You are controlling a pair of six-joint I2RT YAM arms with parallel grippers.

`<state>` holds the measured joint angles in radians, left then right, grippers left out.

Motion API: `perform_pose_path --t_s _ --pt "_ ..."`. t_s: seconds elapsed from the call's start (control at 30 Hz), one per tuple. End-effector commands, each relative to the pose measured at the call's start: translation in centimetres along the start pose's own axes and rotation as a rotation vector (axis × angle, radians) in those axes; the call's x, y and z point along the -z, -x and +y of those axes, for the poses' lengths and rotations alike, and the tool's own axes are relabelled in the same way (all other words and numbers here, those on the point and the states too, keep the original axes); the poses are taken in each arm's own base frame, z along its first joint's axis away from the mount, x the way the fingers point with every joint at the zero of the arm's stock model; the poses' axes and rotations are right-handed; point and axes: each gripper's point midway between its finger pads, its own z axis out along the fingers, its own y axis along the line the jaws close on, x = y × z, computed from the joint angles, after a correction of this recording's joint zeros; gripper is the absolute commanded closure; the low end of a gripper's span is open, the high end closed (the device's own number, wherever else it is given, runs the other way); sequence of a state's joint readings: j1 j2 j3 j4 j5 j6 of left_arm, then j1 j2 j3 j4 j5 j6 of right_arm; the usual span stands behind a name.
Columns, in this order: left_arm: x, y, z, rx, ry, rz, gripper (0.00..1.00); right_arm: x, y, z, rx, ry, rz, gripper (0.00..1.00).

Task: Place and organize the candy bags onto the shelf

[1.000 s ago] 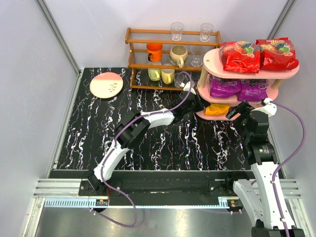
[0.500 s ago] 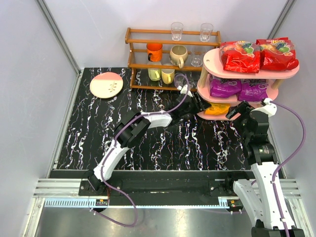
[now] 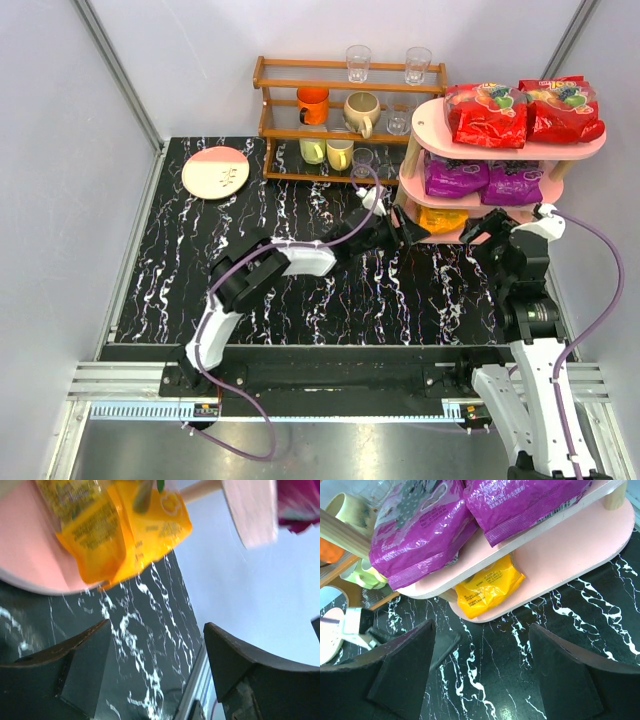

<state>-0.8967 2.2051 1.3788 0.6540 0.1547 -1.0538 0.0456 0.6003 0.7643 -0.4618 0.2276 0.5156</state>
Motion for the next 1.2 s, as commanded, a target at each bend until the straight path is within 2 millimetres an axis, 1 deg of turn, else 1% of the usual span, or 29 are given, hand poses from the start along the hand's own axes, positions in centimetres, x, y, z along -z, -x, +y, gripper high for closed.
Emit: perform_pose_path --t_s 0.0,0.03,0.07,0.1,0.13,0.17,0.2,0.27,0.3,0.37,0.4,0.43,0.47,0.5,0.53,0.57,0.6,0.63,0.67,0.7,0.77,0.8,0.87,0.9,0.97,1.0,1.07,1.13,1.17 --pt "4.8 1.7 -6.3 -0.055 -0.133 -0.052 0.21 0.9 1.9 0.2 0.002 -0.001 -0.054 0.15" --pt "5.7 1.4 -6.1 -0.058 -0.116 -0.046 0.20 1.0 1.9 0.3 -0.001 0.000 -0.053 0.14" --pt "6.6 1.2 -5.5 -0.061 -0.086 -0.041 0.16 1.2 1.9 0.4 -0.002 0.009 -0.049 0.12" --pt "8.7 1.0 -4.6 -0.077 -0.033 -0.046 0.12 1.4 1.8 0.4 -0.002 0.009 -0.040 0.08" --pt "9.8 0.8 -4.0 -0.082 -0.001 -0.043 0.08 1.6 1.9 0.5 -0.007 0.015 -0.044 0.01" --pt "11.1 0.1 -2.4 -0.086 0.059 -0.027 0.02 1.8 1.7 0.6 -0.007 0.021 -0.034 0.00" --pt "12.9 0.6 -2.2 -0.110 0.131 -0.029 0.01 2.1 1.5 0.5 -0.002 0.025 -0.025 0.00" --pt "15.1 0.3 -1.2 -0.129 0.224 -0.009 0.01 2.5 1.2 0.7 -0.002 0.042 -0.009 0.00" --pt "17.5 0.8 0.3 -0.136 0.360 -0.021 0.01 2.8 0.8 0.6 -0.001 0.044 0.007 0.00" --pt "19.7 1.2 0.8 -0.157 0.448 -0.024 0.01 3.4 0.0 0.8 -0.009 0.068 0.041 0.00" --pt "22.2 1.3 1.9 -0.170 0.552 -0.015 0.01 3.6 -0.3 0.9 -0.013 0.081 0.049 0.00" --pt "23.5 1.7 2.2 -0.178 0.595 -0.028 0.01 3.9 -0.6 1.0 -0.018 0.092 0.059 0.00" --pt "24.9 1.4 3.0 -0.187 0.637 -0.028 0.01 4.2 -1.3 1.3 -0.032 0.121 0.079 0.00" --pt "26.9 2.2 2.3 -0.190 0.638 -0.071 0.01 4.5 -1.6 1.4 -0.039 0.135 0.092 0.00" --pt "28.0 2.4 2.3 -0.187 0.638 -0.093 0.01 4.7 -1.9 1.6 -0.043 0.150 0.103 0.00" --pt "29.5 1.9 3.4 -0.184 0.657 -0.100 0.01 5.2 -2.2 1.9 -0.042 0.174 0.122 0.00" --pt "31.1 2.7 2.2 -0.174 0.612 -0.156 0.01 5.4 -2.5 1.9 -0.044 0.179 0.131 0.00" --pt "32.1 2.8 2.1 -0.168 0.603 -0.175 0.01 5.6 -2.6 1.8 -0.046 0.178 0.136 0.00" --pt "33.2 2.5 2.8 -0.166 0.616 -0.186 0.01 5.9 -2.8 1.8 -0.043 0.185 0.144 0.00" --pt "34.9 3.1 2.3 -0.163 0.604 -0.228 0.01 6.2 -3.1 1.8 -0.039 0.198 0.156 0.00" --pt "36.5 3.4 2.4 -0.170 0.613 -0.256 0.01 6.7 -3.6 2.3 -0.039 0.238 0.174 0.00" --pt "38.0 3.7 2.5 -0.187 0.632 -0.277 0.01 6.9 -3.7 2.6 -0.037 0.257 0.181 0.00" --pt "39.5 4.4 2.3 -0.200 0.653 -0.304 0.01 6.8 -4.3 3.0 -0.046 0.274 0.213 0.00" --pt "40.8 4.7 2.6 -0.211 0.686 -0.319 0.01 6.6 -4.6 2.9 -0.053 0.266 0.226 0.00" --pt "42.0 5.0 2.4 -0.227 0.701 -0.330 0.01 6.1 -5.5 3.1 -0.066 0.265 0.275 0.00" --pt "42.5 5.3 1.9 -0.246 0.681 -0.339 0.01 5.8 -5.9 3.1 -0.074 0.263 0.294 0.00" --pt "43.0 5.8 0.7 -0.286 0.623 -0.354 0.01 5.4 -6.9 3.5 -0.091 0.276 0.344 0.00" --pt "43.4 6.2 0.4 -0.308 0.614 -0.370 0.01 5.2 -7.7 4.0 -0.098 0.306 0.381 0.00" --pt "43.9 6.6 0.4 -0.324 0.630 -0.386 0.01 4.9 -8.1 4.1 -0.097 0.317 0.392 0.00"
